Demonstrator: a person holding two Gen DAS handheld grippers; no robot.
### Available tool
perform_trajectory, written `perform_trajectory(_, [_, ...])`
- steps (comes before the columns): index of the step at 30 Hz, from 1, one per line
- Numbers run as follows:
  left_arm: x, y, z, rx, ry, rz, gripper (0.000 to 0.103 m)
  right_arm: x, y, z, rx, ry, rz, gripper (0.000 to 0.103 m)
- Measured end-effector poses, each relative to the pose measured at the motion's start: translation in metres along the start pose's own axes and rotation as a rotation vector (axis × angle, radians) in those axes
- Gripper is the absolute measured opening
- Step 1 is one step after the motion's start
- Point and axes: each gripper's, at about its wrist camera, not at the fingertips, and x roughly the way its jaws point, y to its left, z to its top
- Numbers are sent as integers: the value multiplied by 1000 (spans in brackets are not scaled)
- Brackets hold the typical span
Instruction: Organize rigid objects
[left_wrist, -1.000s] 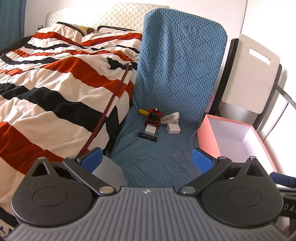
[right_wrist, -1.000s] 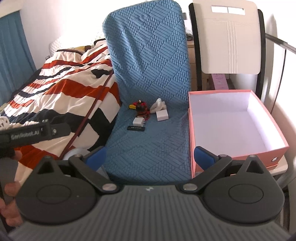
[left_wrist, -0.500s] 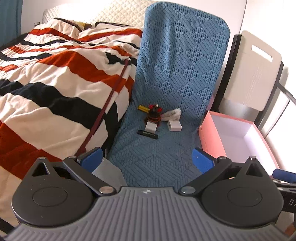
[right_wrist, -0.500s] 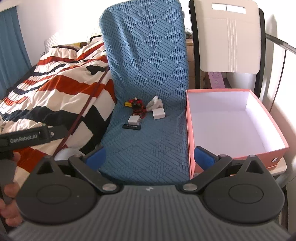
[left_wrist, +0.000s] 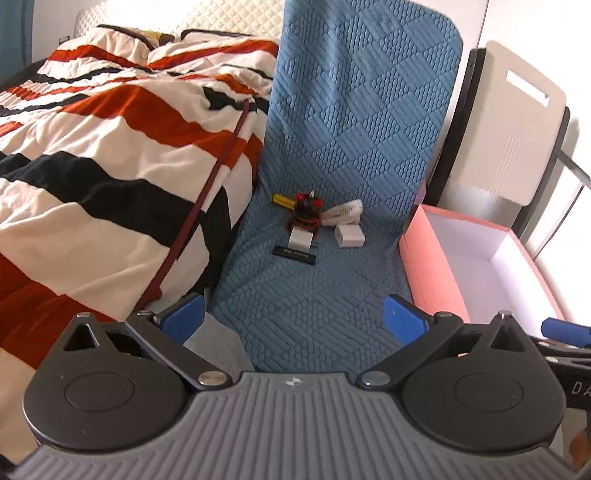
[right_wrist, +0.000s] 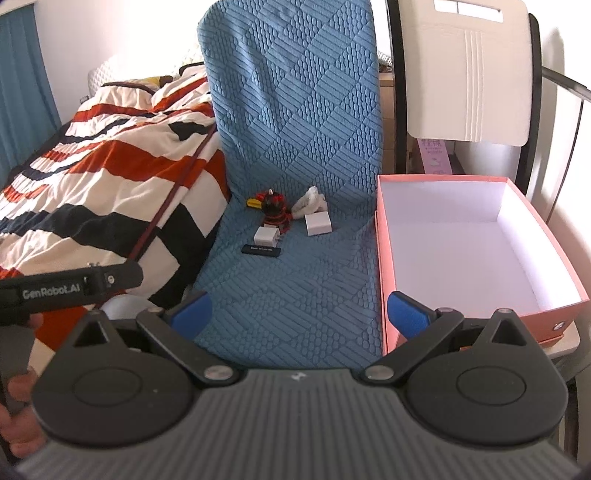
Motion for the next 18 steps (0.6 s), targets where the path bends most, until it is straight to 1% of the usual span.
perform_trajectory(5, [25,0,-1,14,10,0,103,19,-2,-2,-20,-7,-1,103])
perform_trajectory(11, [61,-6,-4,30,27,8,103,46,-7,-2,-41,9,-11,103])
perform_trajectory(16, [83,-8,-3,34,20,-26,103,64,-11,2,-50,0,-5,103])
perform_trajectory(18, [96,-10,-3,40,17,7,103,72,-12,4,-57,-16,-20,103])
